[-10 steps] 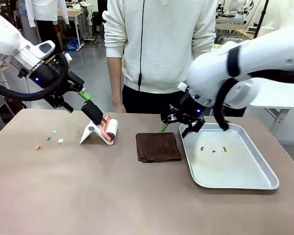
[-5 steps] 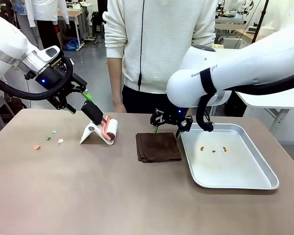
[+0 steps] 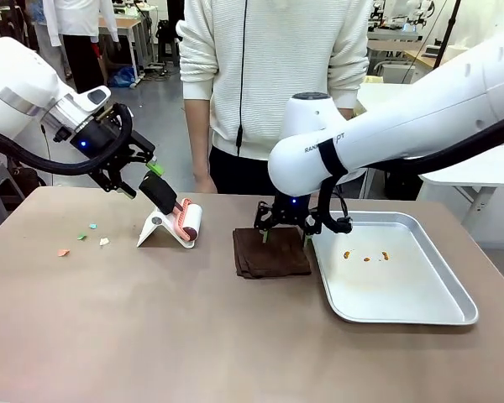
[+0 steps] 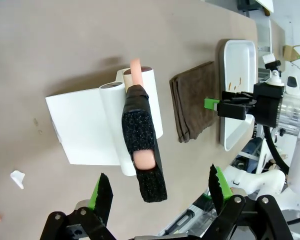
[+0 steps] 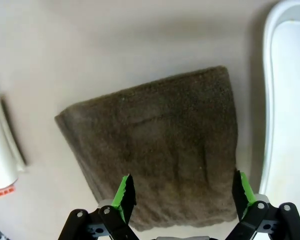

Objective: Clean the surface of the table.
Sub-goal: Hold the Lint Roller with your left hand and the towel with your right hand.

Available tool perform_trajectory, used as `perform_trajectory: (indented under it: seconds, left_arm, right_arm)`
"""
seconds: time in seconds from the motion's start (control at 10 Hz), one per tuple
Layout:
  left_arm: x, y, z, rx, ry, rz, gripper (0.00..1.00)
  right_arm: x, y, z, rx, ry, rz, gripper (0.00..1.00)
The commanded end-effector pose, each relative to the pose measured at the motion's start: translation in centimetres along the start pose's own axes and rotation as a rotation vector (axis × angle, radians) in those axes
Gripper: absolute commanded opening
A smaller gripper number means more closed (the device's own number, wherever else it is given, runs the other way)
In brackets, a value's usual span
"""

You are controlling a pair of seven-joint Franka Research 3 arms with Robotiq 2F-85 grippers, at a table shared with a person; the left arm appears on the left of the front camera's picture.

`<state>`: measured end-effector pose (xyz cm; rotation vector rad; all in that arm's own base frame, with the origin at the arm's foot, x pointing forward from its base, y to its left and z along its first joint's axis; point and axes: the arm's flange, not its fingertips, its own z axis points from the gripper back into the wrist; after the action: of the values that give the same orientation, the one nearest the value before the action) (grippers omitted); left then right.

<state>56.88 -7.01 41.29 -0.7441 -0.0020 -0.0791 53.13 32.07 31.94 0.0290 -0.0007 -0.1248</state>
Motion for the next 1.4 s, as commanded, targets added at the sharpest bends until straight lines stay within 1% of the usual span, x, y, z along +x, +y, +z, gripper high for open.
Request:
perform_trajectory:
  seconds: [0.0,0.4,0.9,1.3]
  left_arm:
    - [0.5,-0.4,0.2,-0.009,-0.003,0.012,1.00]
    - [0.8,-0.3,-0.1,-0.006,0.006,0.011,1.00]
    - [1.2,-0.4,-0.5,0.001,0.004,0.006,1.00]
    - [1.4,-0.4,-0.5,0.010,0.005,-0.002,1.00]
  right_arm:
    - [1.0,0.9,-0.4,-0.065,-0.007,-0.060,1.00]
    - [1.6,1.4,-2.3,-0.119,-0.001,-0.074,1.00]
    - [1.9,0.8,-3.0,-0.152,-0.022,-0.106,1.00]
    - [1.9,0.3,-2.7,-0.107,-0.014,-0.112,1.00]
